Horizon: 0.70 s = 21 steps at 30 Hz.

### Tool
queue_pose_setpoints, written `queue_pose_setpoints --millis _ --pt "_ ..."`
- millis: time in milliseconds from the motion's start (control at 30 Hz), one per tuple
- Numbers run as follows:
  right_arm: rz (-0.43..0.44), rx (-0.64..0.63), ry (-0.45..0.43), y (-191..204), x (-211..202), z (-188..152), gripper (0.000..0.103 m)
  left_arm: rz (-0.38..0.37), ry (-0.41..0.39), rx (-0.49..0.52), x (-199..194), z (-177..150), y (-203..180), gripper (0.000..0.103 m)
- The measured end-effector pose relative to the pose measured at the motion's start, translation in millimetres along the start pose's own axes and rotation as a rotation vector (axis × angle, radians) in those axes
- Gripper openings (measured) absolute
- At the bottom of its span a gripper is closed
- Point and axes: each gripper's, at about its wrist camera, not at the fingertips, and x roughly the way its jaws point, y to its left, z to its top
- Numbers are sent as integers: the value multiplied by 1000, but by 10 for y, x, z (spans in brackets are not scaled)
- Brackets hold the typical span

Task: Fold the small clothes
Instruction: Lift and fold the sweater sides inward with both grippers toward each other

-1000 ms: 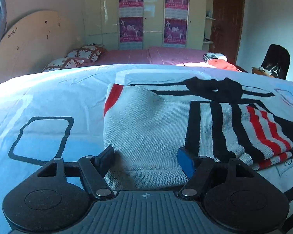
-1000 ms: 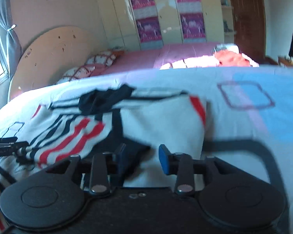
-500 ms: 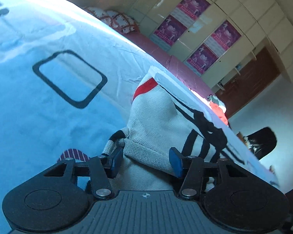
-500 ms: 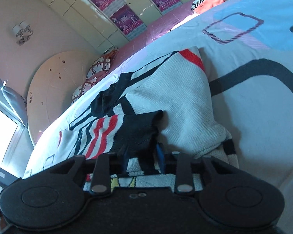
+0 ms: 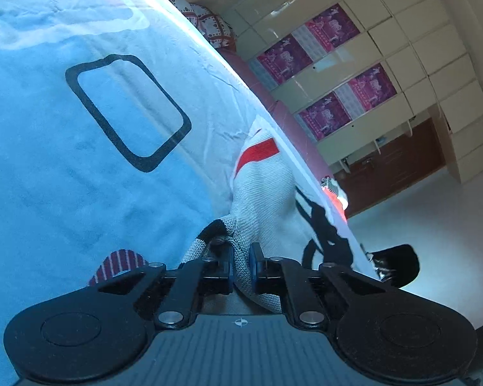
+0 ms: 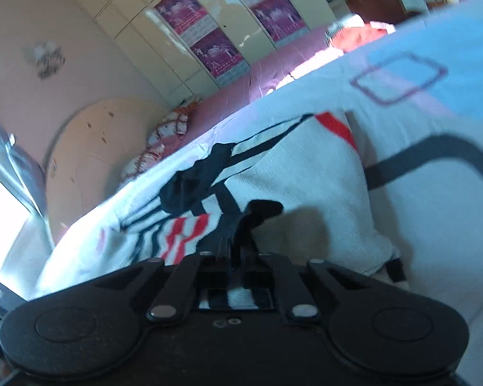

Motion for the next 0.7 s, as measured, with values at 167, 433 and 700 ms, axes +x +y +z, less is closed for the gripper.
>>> queue_pose_setpoints --millis 167,433,700 --pt "-58 -29 40 -86 160 -134 6 32 11 76 78 37 -40 10" --pt "-51 -250 -32 254 -152 -54 19 221 -93 492 -452 -101 -685 44" --pt "-98 -548 54 615 357 -340 15 204 -18 760 364 -513 -1084 81"
